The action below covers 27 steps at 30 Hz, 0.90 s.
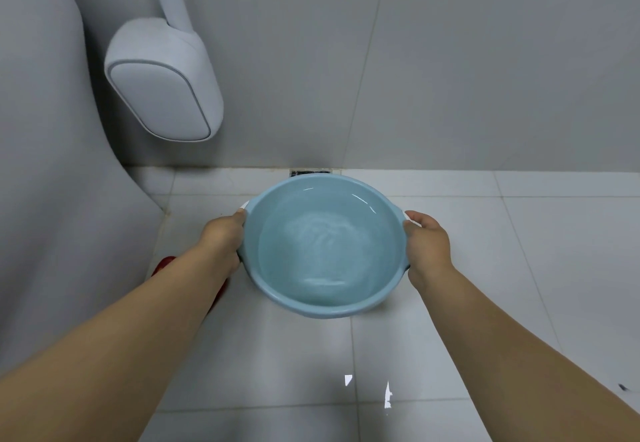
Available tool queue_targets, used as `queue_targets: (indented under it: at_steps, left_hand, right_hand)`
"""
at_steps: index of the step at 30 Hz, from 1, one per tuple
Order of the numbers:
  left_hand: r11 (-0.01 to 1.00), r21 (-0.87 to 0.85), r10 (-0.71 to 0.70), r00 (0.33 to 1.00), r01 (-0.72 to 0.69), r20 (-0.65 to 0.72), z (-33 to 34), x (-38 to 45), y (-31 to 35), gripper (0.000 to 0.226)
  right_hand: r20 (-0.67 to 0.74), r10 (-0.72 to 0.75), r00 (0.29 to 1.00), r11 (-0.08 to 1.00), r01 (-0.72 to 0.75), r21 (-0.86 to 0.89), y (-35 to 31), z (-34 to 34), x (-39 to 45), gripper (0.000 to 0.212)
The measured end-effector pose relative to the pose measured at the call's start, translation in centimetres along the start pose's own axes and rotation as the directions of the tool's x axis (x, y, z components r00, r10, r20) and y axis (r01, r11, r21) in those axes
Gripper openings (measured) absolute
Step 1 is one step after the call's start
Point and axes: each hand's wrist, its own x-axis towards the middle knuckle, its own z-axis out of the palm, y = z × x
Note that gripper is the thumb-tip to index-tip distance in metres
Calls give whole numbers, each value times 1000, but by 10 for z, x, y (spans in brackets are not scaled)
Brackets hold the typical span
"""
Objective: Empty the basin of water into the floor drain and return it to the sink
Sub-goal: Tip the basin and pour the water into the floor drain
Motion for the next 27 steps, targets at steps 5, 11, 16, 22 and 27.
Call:
queue_targets:
  at_steps: [5, 11, 16, 22, 27]
  left_hand:
    - [1000, -6, -5, 1000, 5, 4, 1, -2, 1, 29]
    - [999, -31, -8, 1000, 8, 14, 0, -2, 3, 31]
    - [999, -52, -3, 1000, 3, 13, 0, -1, 2, 33]
    - [997, -71, 17, 1000, -15, 25, 5, -2, 1, 27]
    - [998, -70, 7, 1000, -7, 8, 4, 2, -1, 29]
  right_hand:
    - [4, 6, 1000, 999, -6, 37, -1, 0, 0, 23]
    - [3, 14, 1000, 998, -14, 55, -3, 2, 1, 26]
    - [-4, 19, 1000, 998, -19, 58, -4, 4, 3, 23]
    - [-11, 18, 1000, 998, -17, 52, -4, 3, 5, 30]
    - [-5, 21, 1000, 998, -21, 54, -5, 4, 4, 32]
